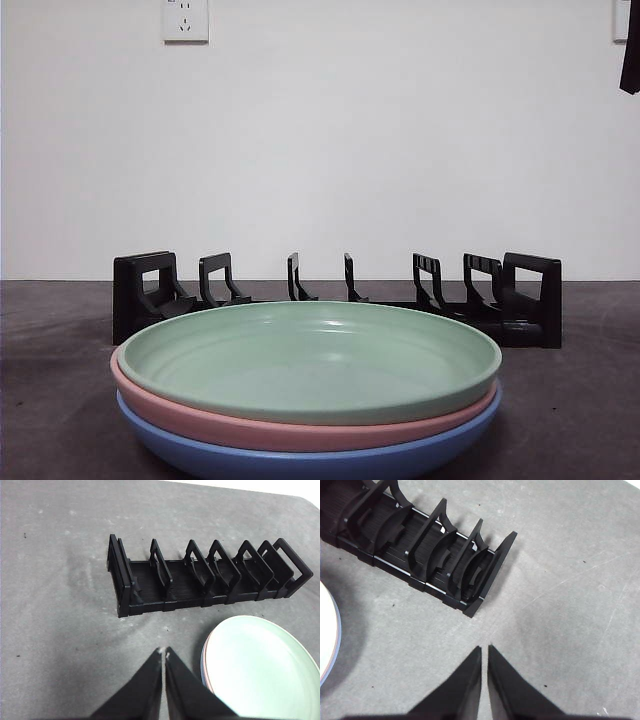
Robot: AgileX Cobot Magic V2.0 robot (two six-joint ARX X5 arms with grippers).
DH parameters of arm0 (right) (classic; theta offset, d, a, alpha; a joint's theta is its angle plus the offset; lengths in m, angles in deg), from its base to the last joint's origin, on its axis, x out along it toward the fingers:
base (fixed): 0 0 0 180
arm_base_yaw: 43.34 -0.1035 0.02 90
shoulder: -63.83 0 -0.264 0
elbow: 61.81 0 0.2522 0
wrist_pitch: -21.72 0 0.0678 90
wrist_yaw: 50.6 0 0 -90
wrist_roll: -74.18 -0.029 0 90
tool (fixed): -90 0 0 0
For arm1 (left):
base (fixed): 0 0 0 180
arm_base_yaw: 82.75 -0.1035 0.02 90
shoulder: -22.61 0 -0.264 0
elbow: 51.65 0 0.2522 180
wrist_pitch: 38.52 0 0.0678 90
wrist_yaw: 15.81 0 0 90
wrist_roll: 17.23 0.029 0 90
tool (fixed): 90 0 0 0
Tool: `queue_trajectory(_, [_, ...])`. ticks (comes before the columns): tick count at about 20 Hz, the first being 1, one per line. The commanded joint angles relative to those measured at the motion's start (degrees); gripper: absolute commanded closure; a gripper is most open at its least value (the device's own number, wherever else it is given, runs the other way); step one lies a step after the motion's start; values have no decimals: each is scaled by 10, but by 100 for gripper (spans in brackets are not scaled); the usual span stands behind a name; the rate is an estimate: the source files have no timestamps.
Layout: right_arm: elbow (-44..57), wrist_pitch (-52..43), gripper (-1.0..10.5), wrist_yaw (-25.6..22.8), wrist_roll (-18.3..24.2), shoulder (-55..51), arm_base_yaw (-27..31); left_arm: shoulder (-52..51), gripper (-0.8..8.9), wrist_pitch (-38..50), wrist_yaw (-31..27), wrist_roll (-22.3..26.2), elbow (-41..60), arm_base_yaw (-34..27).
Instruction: Place the plate
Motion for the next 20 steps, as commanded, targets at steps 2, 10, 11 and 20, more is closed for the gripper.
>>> queue_trajectory(2, [-3,-6,930,0,-9,2,-3,-3,806,6,-9,56,-7,0])
queue_trajectory(10, [-3,-6,930,0,-9,2,-3,-198,806,317,-103,96,312,-67])
queue_trajectory(11, [-3,-6,930,0,-9,2,-2,-216,806,325,-103,95,338,-75])
queue_trajectory(20, [-3,-6,930,0,-9,2,-3,-264,806,364,-109,67,401,-89])
